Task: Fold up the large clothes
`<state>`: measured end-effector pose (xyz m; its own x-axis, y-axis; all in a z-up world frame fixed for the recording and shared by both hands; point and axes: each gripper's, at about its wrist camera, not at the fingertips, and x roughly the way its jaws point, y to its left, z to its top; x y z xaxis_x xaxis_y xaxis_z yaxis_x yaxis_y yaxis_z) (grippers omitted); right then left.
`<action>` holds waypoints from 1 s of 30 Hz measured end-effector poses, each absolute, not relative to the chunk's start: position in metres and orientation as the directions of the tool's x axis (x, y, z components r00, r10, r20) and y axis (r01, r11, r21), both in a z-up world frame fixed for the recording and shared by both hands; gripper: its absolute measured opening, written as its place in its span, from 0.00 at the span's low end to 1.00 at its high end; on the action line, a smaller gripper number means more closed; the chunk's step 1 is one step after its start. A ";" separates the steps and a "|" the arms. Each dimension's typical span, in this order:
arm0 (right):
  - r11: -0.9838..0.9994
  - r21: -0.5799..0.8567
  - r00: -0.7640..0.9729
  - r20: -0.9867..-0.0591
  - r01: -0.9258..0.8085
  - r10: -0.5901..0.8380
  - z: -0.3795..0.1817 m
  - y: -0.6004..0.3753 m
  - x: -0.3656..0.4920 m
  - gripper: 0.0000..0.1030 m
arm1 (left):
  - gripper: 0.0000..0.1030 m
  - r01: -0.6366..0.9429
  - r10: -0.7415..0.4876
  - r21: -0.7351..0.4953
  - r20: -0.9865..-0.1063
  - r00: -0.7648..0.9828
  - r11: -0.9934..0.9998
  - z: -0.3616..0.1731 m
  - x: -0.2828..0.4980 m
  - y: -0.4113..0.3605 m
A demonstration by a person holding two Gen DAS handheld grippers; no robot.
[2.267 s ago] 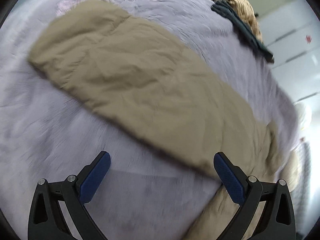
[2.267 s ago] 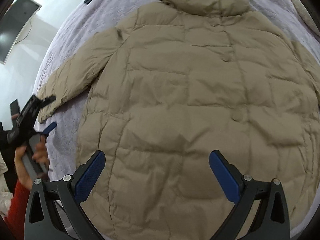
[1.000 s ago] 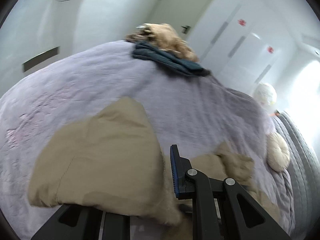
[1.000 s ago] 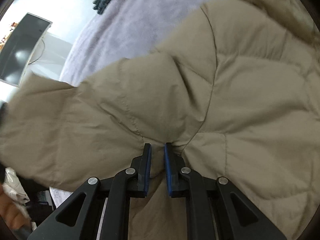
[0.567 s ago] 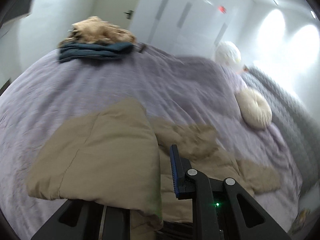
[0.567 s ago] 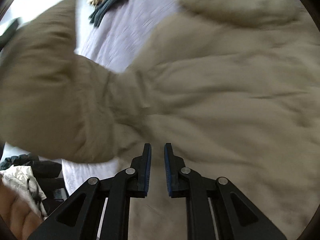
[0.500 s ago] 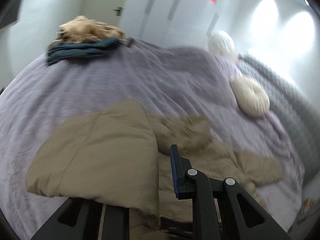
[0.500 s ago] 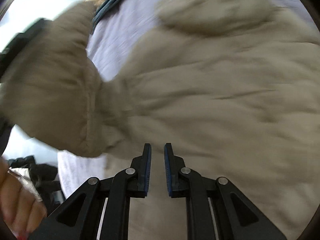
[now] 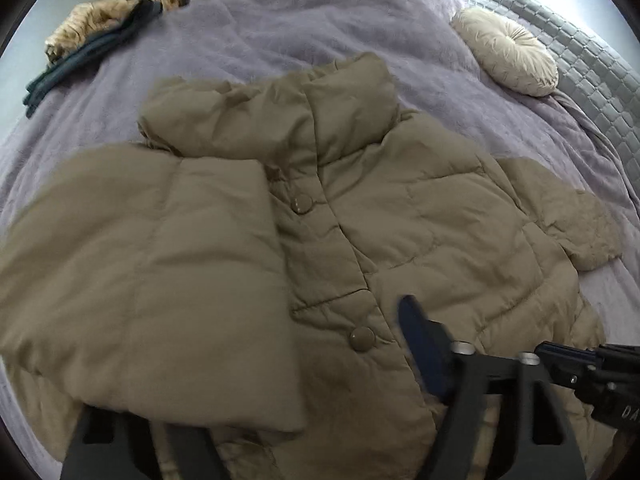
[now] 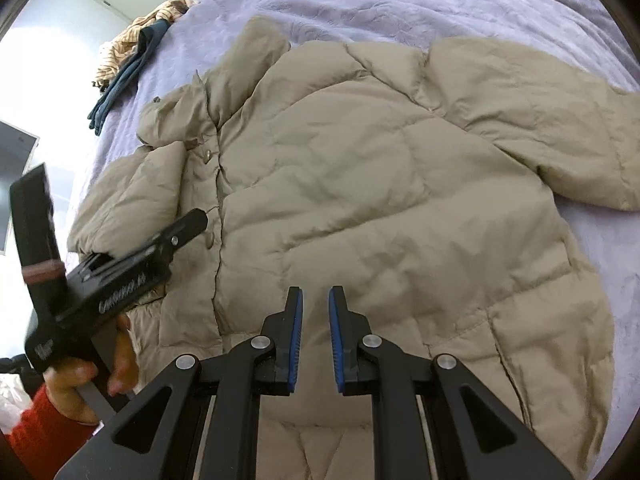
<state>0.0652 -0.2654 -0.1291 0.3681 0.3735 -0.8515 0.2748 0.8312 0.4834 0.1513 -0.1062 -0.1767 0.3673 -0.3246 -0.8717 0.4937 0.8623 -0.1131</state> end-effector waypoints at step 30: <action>0.995 0.089 0.553 -0.827 -0.049 0.101 -0.074 -0.084 0.193 0.82 | 0.78 -0.064 -0.065 -0.102 -0.899 0.433 0.993 -0.199 0.169 0.148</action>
